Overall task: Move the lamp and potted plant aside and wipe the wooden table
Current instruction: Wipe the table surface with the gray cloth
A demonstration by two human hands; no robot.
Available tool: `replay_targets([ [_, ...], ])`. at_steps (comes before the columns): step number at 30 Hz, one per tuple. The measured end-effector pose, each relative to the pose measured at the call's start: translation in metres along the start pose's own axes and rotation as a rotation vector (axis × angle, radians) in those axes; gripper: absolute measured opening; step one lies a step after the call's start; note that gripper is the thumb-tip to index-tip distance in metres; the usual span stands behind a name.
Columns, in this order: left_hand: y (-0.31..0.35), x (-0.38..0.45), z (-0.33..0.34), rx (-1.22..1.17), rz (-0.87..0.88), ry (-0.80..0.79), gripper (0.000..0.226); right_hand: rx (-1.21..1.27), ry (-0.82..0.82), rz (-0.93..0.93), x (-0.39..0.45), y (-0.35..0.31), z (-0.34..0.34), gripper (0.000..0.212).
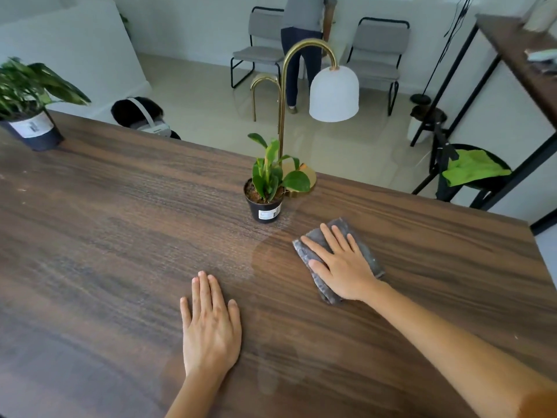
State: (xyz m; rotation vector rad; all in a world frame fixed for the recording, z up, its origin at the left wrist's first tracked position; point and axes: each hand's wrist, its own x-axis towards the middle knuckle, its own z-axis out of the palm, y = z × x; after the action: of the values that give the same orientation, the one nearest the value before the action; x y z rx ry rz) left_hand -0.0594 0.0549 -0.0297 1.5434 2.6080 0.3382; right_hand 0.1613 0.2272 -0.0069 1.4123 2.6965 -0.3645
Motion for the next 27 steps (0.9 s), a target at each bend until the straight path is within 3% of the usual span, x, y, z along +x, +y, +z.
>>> replay_targets([
  [3, -0.002, 0.000, 0.001, 0.002, 0.000, -0.016, 0.071, -0.016, 0.030, 0.037, 0.034, 0.036, -0.016, 0.057],
  [6, 0.000, 0.000, 0.000, 0.005, 0.004, -0.048, 0.072, 0.036, 0.105, 0.418, 0.094, 0.056, -0.025, 0.055],
  [8, 0.001, 0.000, -0.005, -0.034, -0.016, -0.070, 0.071, 0.077, 0.102, 0.522, 0.106, 0.046, -0.024, 0.057],
  [11, 0.014, 0.024, -0.027, -0.338, -0.116, -0.037, 0.070, 0.083, 0.085, 0.369, 0.062, 0.015, -0.009, 0.058],
  [13, 0.036, 0.061, -0.044, -0.564, -0.138, -0.016, 0.093, 0.058, 0.085, 0.178, 0.002, -0.004, 0.005, 0.060],
  [17, 0.083, 0.141, -0.057, -0.705, 0.084, 0.027, 0.135, 0.010, 0.044, -0.126, -0.100, 0.008, 0.019, 0.053],
  [19, 0.096, 0.167, -0.049, -0.765, 0.114, 0.021, 0.138, 0.022, 0.040, -0.014, -0.090, 0.046, 0.012, 0.053],
  [23, 0.087, 0.186, -0.039, -0.876, 0.081, 0.058, 0.128, -0.051, 0.185, 0.505, -0.004, 0.058, 0.002, 0.073],
  [25, 0.072, 0.187, -0.044, -0.936, 0.060, 0.142, 0.122, -0.044, 0.156, 0.441, 0.036, 0.023, 0.000, 0.068],
  [27, 0.054, 0.188, -0.056, -0.978, 0.013, 0.274, 0.116, -0.042, 0.109, 0.233, 0.076, -0.018, 0.001, 0.060],
])
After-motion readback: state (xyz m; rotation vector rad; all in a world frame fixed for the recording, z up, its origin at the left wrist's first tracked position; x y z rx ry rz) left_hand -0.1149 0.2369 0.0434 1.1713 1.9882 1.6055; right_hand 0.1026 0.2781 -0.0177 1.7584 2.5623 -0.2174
